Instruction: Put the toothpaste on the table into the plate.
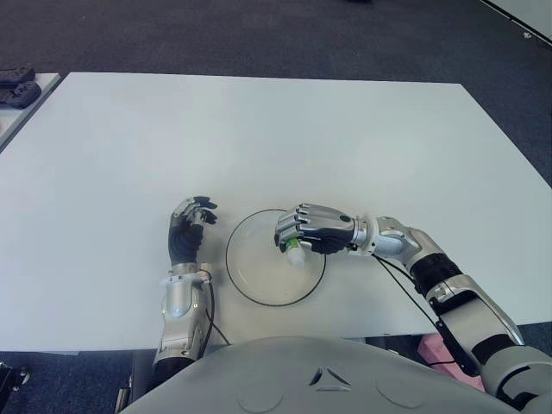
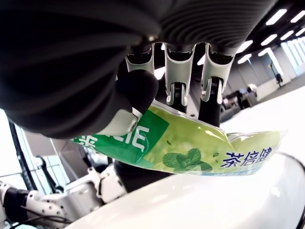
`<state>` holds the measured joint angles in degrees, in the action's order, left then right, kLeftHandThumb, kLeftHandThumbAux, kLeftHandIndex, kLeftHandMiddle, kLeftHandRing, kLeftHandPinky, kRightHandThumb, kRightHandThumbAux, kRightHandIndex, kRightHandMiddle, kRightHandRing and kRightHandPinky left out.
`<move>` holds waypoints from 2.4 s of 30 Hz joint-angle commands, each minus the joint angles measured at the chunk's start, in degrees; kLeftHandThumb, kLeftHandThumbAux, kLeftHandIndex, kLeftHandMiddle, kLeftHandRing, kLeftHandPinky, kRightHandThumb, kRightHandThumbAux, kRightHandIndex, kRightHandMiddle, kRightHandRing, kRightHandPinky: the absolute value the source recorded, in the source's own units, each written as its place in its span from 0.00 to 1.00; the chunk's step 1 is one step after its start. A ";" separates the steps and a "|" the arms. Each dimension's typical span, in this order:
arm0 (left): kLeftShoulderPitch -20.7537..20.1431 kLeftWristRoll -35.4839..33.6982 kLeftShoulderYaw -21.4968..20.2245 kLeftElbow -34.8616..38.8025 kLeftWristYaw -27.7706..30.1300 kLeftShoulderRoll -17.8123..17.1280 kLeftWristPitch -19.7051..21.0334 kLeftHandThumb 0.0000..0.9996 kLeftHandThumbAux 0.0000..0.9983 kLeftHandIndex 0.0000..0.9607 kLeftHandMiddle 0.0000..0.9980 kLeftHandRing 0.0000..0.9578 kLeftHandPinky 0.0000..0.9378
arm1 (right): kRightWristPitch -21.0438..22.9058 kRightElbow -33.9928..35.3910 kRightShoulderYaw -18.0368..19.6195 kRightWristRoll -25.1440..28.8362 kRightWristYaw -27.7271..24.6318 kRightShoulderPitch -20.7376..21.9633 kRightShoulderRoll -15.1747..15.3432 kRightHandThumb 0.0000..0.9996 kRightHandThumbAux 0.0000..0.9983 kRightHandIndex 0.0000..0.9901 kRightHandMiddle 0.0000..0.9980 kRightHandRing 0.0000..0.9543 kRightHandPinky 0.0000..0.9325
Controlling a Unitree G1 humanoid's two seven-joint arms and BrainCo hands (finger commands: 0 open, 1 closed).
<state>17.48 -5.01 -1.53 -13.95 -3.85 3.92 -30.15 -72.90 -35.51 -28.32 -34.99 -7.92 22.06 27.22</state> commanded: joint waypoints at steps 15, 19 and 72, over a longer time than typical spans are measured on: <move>0.72 0.17 -0.27 -3.63 0.37 1.04 0.07 0.83 0.68 0.42 0.49 0.60 0.59 | 7.76 2.16 -1.35 -11.07 1.09 0.49 1.69 0.19 0.75 0.03 0.02 0.01 0.01; 0.70 -0.07 -0.31 -3.53 0.46 1.02 0.47 0.83 0.68 0.42 0.49 0.60 0.60 | 8.41 2.60 -1.67 -12.84 2.62 0.66 1.97 0.15 0.67 0.01 0.00 0.00 0.00; 0.03 -0.68 -1.05 -3.62 0.81 0.44 1.36 0.83 0.68 0.43 0.49 0.59 0.59 | 22.77 9.89 7.21 31.17 -2.20 -13.00 -8.43 0.31 0.72 0.10 0.11 0.09 0.14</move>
<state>16.38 -5.12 -1.99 -14.98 -3.67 3.81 -30.48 -53.16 -26.68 -23.30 -7.35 -9.28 10.81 19.85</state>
